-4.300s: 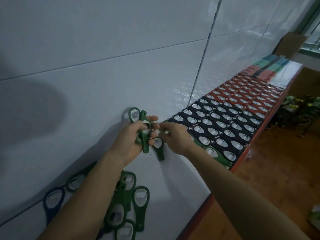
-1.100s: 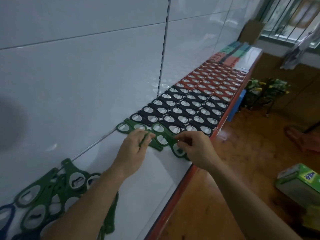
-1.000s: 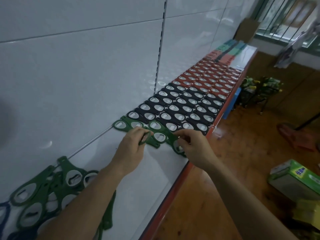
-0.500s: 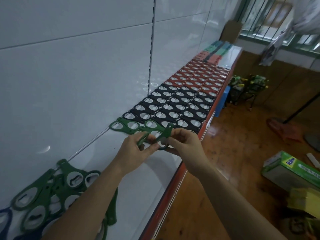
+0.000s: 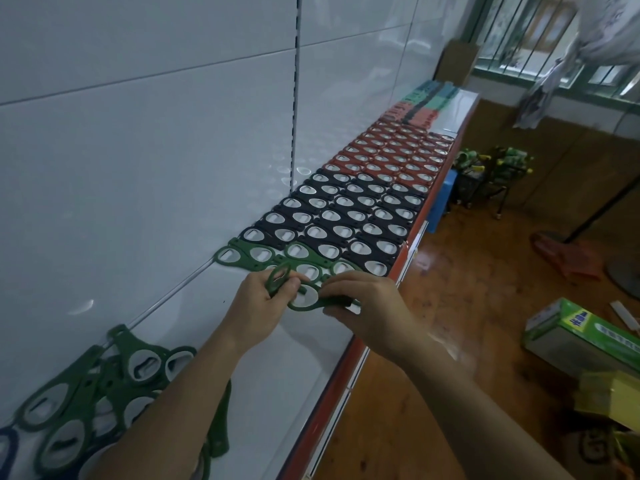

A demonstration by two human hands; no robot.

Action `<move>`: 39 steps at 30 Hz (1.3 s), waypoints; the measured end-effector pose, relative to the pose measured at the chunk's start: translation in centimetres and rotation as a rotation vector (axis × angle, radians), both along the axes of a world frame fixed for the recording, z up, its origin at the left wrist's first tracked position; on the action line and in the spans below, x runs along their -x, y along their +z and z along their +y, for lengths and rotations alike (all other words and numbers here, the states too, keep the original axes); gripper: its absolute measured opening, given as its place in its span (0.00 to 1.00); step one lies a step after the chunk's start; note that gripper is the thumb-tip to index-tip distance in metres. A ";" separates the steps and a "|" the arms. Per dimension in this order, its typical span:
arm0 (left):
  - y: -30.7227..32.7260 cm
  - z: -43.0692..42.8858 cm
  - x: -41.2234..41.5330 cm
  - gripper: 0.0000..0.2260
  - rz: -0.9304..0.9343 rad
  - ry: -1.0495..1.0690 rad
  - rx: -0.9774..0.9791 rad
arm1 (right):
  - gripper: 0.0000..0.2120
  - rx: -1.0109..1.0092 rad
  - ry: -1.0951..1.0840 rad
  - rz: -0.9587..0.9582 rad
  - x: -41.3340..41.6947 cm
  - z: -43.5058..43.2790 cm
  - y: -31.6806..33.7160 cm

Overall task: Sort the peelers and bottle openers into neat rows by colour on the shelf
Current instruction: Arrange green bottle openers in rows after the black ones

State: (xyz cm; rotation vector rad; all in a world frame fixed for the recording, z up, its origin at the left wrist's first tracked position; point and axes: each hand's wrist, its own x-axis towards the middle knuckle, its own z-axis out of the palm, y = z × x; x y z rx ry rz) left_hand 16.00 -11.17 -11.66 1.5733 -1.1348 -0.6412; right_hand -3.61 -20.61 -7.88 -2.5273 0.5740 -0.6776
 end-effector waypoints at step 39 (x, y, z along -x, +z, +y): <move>3.2 1.0 -0.3 0.11 -0.349 -0.091 -0.050 | 0.06 -0.310 -0.182 -0.244 -5.7 1.8 -0.5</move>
